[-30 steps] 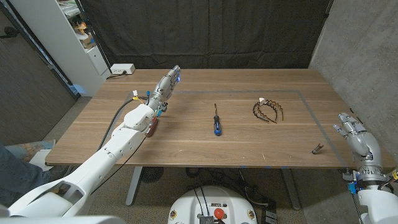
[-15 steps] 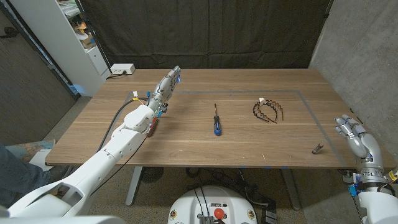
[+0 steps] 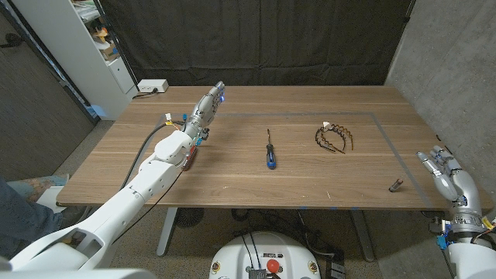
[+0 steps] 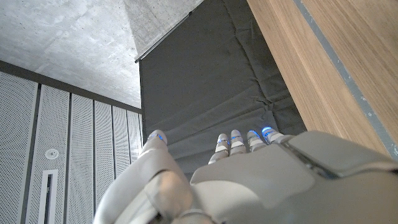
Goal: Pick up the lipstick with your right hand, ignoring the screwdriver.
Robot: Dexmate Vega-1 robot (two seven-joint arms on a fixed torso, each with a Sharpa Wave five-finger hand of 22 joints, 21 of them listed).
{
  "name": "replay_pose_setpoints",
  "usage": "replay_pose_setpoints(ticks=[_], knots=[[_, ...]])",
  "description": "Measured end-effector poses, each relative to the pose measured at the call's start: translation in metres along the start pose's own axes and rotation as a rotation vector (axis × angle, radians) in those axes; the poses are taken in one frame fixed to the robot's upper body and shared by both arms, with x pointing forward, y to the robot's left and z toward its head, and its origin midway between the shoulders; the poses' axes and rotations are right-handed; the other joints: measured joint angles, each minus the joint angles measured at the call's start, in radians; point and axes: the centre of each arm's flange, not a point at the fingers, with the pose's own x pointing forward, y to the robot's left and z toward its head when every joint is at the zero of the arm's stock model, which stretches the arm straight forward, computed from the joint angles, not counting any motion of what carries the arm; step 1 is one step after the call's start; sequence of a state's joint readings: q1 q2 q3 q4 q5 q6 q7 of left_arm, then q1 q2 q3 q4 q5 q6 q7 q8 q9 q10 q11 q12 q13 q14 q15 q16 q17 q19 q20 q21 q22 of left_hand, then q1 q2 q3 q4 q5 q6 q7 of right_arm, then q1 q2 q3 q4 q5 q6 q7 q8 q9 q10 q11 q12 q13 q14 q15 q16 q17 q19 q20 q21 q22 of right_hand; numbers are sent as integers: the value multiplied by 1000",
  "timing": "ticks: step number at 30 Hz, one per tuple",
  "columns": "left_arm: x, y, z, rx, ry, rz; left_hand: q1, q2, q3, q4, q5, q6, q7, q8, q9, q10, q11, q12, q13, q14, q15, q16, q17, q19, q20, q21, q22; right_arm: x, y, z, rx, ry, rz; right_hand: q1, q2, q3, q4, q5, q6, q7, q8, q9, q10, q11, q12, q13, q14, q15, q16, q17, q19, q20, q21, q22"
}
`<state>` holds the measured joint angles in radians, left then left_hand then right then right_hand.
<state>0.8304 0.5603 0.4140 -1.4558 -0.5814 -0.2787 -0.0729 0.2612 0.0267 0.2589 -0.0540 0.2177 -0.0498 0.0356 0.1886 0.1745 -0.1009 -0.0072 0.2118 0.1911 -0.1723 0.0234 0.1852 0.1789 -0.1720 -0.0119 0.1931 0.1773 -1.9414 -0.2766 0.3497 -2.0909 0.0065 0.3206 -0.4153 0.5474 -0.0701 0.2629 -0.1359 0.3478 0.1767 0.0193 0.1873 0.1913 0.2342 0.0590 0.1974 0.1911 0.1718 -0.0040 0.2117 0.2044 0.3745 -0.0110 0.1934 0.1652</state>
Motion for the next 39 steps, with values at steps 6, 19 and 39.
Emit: replay_pose_setpoints(ticks=[6,19,39], knots=[[1,1,-1,-1,1,1,0,0,0,0,0,0,0,0,0,0,0,0,0,0,0,0,0,0,0,0,2,-4,1,-1,-18,8,-8,27,-17,-1,-14,8,-11,0,0,0,20,-2,3,-5,0,0,0,0,6,6,0,0],[0,4,-2,-1,5,1,0,0,0,0,0,0,0,0,0,-6,-5,0,0,0,0,0,0,0,10,0,2,-12,8,-5,-43,29,-22,55,-33,2,-19,38,1,-15,6,0,66,-20,8,-5,-62,43,-20,0,-35,34,-12,0],[0,8,-1,3,6,-1,0,0,0,0,0,0,0,0,0,-6,-5,0,0,0,0,0,0,0,21,0,2,-24,20,-13,-110,45,-36,110,-50,-2,-23,75,34,-30,22,0,109,-23,15,-5,-100,43,-23,0,-78,45,-16,0]])
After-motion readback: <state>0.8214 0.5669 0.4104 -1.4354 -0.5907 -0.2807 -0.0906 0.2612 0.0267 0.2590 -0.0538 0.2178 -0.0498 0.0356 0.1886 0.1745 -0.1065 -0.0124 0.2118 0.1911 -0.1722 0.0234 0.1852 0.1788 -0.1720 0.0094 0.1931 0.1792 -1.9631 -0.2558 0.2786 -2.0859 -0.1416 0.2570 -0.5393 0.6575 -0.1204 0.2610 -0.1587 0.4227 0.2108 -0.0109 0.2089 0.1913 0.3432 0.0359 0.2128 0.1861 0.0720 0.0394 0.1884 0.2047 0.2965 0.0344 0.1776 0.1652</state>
